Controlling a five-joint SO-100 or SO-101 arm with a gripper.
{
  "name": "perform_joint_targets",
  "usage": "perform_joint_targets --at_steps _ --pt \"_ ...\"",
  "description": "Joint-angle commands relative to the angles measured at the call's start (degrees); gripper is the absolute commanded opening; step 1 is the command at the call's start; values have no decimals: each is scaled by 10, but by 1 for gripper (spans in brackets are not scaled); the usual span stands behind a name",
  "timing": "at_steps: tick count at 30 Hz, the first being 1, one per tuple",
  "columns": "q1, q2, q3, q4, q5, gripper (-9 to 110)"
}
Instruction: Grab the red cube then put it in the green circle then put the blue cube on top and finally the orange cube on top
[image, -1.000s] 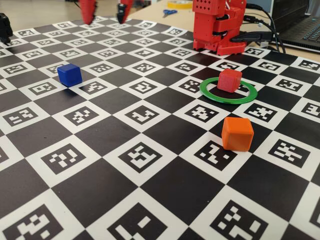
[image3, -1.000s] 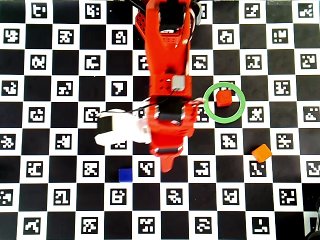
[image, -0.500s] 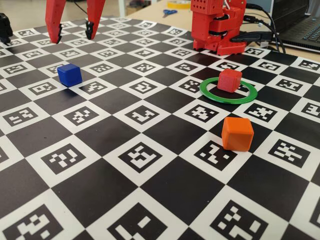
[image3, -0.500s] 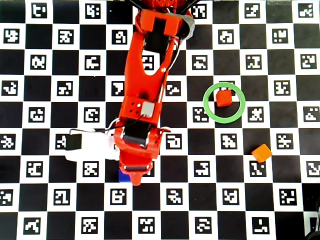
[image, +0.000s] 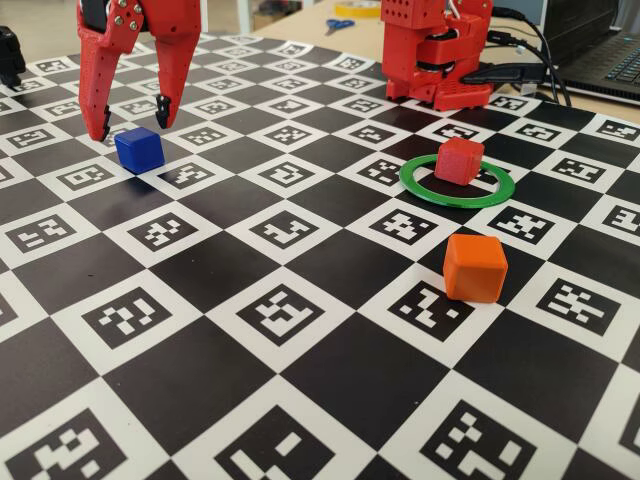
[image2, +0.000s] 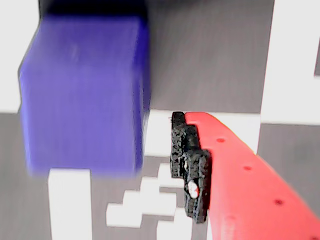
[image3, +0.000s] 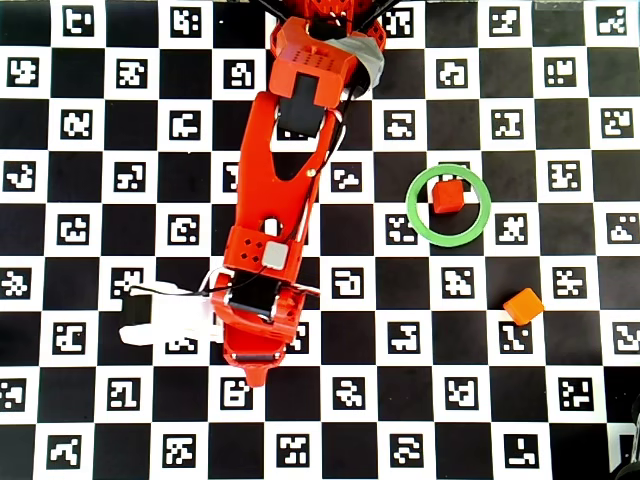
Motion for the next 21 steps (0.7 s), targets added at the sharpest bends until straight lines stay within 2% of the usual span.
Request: perform_joint_targets --at_steps 1,21 --pt "9 16 -44 -11 0 34" --pt "2 -15 -45 -41 11 31"
